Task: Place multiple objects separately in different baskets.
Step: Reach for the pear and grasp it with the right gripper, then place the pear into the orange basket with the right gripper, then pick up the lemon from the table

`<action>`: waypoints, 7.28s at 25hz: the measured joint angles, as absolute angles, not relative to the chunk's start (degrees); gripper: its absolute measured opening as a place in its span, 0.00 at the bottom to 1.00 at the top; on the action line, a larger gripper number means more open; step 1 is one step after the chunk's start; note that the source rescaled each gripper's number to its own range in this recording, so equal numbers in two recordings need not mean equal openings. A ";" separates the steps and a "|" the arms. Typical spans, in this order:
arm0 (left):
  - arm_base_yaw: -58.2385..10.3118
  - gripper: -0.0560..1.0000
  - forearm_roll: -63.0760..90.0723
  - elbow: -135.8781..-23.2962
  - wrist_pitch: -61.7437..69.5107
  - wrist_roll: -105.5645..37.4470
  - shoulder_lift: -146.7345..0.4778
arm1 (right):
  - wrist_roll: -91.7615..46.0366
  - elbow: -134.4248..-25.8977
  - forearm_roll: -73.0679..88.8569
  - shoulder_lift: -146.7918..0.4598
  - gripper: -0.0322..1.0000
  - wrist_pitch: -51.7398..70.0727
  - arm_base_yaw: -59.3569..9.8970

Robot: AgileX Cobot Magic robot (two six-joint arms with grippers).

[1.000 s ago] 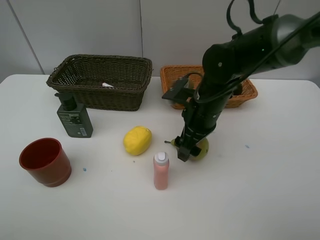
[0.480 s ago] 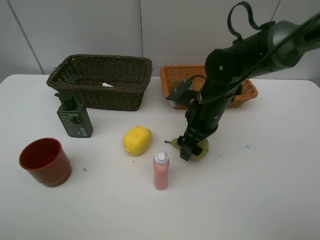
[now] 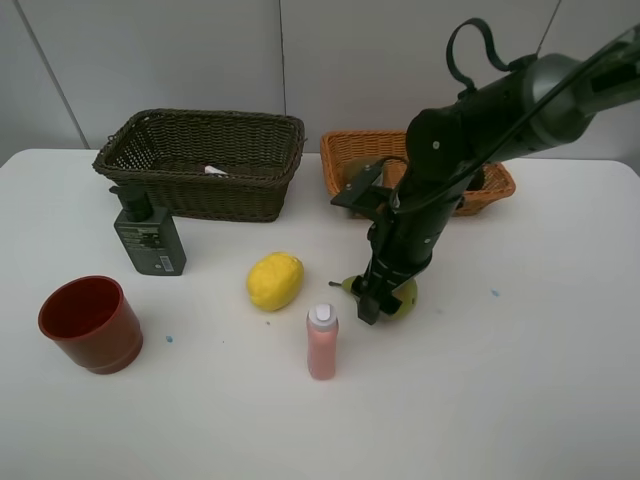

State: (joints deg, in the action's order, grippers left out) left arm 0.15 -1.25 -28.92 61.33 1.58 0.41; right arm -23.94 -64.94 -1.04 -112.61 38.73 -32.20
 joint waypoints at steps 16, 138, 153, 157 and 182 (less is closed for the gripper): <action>0.15 0.98 -1.25 -28.92 61.33 1.58 0.41 | -23.94 -64.94 -1.04 -114.48 0.97 38.69 -32.20; 0.15 0.98 -1.25 -28.92 61.33 1.58 0.41 | 0.00 -93.52 -1.78 -116.12 1.00 36.94 -18.18; 0.15 0.98 -1.23 -28.92 61.33 1.58 0.41 | -5.72 -93.52 -2.06 -104.35 1.00 57.73 -29.28; 0.15 0.98 -1.23 -28.92 61.33 1.58 0.41 | -5.83 -93.52 -2.54 -104.35 1.00 59.11 -33.97; 0.15 0.98 -1.23 -28.92 61.33 1.58 0.41 | -5.94 -86.40 2.63 -117.23 1.00 47.59 -45.72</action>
State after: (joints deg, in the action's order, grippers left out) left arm 0.15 -1.23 -28.92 61.33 1.58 0.41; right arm -5.94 -86.40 2.63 -117.23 47.59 -45.72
